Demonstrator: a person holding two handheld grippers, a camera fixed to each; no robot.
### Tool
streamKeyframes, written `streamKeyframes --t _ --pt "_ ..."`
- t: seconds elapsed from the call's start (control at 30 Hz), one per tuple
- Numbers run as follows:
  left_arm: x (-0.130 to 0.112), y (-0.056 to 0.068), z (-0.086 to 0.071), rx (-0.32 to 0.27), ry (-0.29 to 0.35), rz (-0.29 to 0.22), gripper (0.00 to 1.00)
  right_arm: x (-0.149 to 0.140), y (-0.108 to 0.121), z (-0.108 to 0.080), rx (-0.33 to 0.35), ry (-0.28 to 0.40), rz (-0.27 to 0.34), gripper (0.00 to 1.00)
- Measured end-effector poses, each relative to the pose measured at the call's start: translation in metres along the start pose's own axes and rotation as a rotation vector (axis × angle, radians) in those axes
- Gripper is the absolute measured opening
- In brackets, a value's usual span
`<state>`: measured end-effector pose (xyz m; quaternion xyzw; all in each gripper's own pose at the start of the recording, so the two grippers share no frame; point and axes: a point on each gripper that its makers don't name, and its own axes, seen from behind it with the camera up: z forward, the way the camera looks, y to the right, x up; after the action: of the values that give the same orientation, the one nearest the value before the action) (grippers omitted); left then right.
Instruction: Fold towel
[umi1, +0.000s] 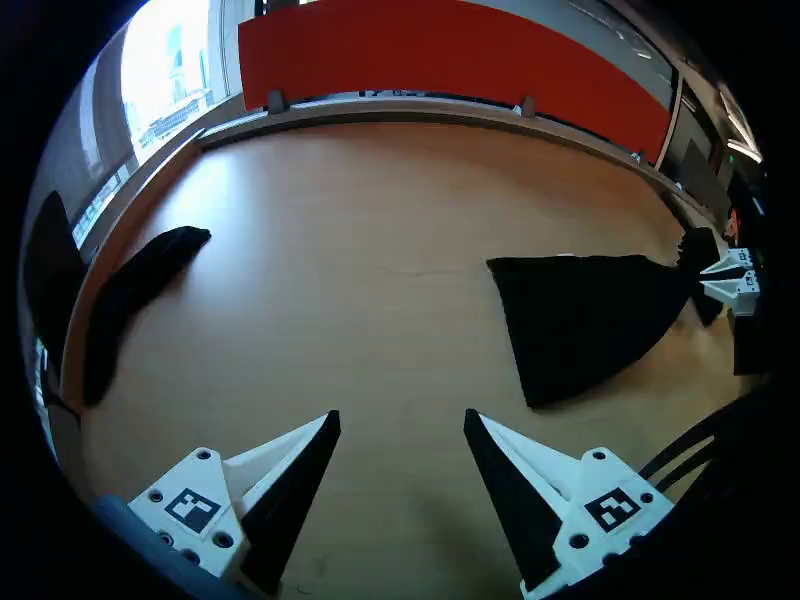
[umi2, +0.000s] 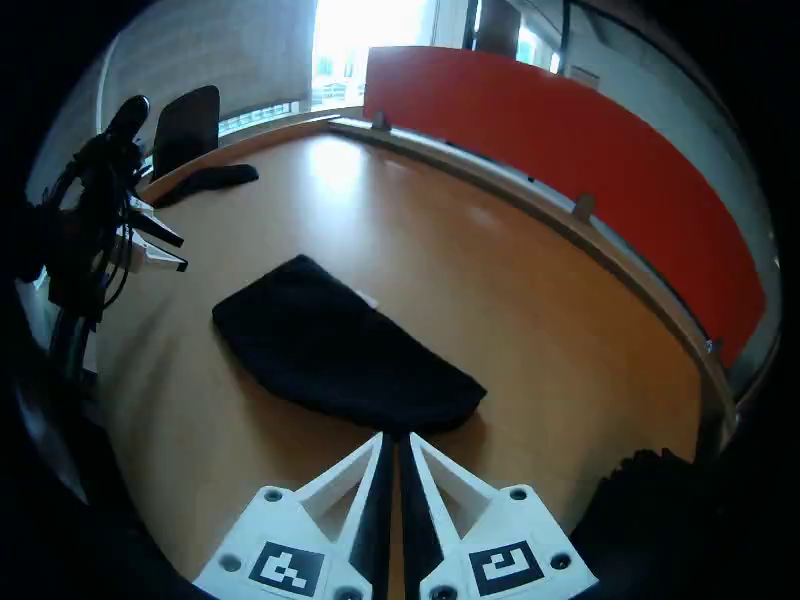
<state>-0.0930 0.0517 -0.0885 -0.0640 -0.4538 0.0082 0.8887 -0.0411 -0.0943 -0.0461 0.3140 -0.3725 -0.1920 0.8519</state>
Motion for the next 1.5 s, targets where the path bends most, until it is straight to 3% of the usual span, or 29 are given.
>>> streamKeyframes --t 0.37,0.67,1.03,1.5 --pt "0.003 0.002 0.0 -0.003 0.006 -0.001 0.92 0.046 0.02 -0.031 -0.05 0.084 -0.045 0.04" --pt "0.004 0.004 -0.001 -0.005 0.009 0.001 0.92 0.06 0.022 -0.044 -0.057 0.101 -0.087 0.04" --pt "0.006 0.002 -0.004 -0.003 0.019 -0.002 0.92 0.067 0.008 -0.037 -0.024 0.108 -0.113 0.04" --pt "0.005 -0.003 -0.009 0.007 0.027 -0.019 0.92 0.084 -0.029 -0.01 0.061 0.118 -0.143 0.04"
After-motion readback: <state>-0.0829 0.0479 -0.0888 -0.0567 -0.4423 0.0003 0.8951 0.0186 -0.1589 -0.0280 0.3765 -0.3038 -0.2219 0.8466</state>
